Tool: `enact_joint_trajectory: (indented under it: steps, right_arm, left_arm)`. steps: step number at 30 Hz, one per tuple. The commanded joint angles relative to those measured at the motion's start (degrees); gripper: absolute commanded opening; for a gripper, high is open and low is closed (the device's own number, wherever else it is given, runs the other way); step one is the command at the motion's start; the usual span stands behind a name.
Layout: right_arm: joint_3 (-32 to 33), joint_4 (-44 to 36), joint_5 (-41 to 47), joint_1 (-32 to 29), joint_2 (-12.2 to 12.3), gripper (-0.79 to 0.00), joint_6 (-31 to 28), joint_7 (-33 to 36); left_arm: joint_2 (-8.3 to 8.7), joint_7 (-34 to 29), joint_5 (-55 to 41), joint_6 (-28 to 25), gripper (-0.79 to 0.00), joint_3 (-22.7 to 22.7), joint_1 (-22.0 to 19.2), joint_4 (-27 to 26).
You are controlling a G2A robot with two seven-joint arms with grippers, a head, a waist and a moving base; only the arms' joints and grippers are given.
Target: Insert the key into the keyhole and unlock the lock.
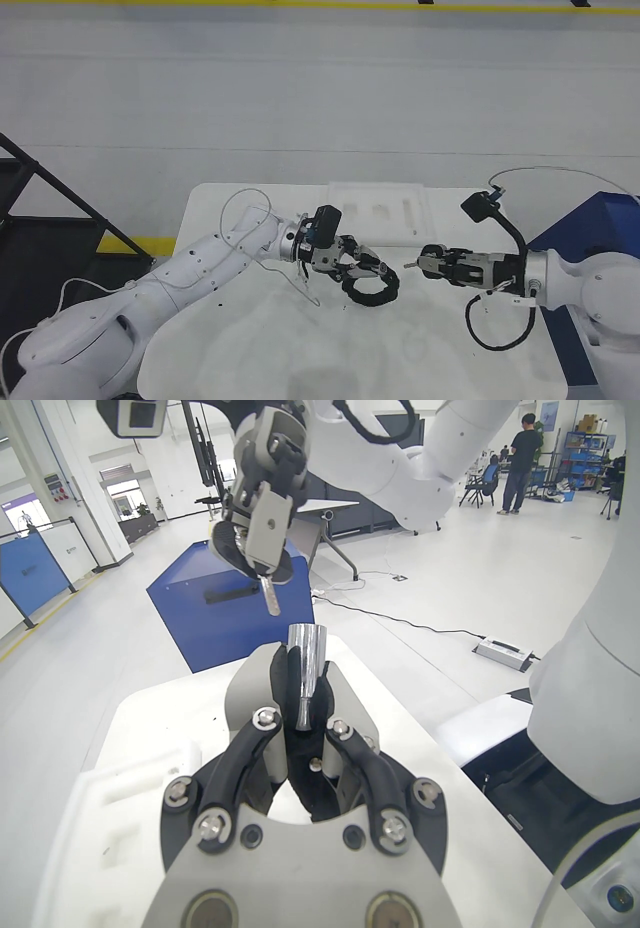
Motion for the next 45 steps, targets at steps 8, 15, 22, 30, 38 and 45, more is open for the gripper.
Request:
enact_joint_trajectory:
  steps: [8,15,22,30,38,45]
  right_arm:
    - [0.50,-0.46,0.57,-0.47,0.07,-0.785,-0.19,-1.05]
    - [0.50,-0.46,0.57,-0.47,0.07,-0.785,-0.19,-1.05]
    - [0.41,-1.01,0.66,-1.27,0.13,-0.785,1.67,-2.50]
    - [0.53,-6.09,-1.10,-1.91,0.68,-0.785,10.48,-0.45]
    - [2.13,-10.38,-4.61,-4.34,1.11,-0.785,16.52,-3.16]
    - [-0.01,-10.86,-6.99,-5.70,1.20,-0.785,18.49,-6.39]
  left_arm:
    - [-2.09,0.00,-2.10,0.00,-0.785,1.27,-1.06,3.04]
    - [-2.09,0.00,-2.10,0.00,-0.785,1.27,-1.06,3.04]
    - [-2.13,-2.71,-1.86,3.33,-0.785,0.68,0.01,2.68]
    - [-3.44,3.16,4.00,11.19,-0.785,-0.48,3.08,1.59]
    - [-6.23,12.64,11.92,17.40,-0.785,0.56,3.46,7.14]
    - [-8.33,15.13,13.34,19.39,-0.785,0.47,3.64,10.49]
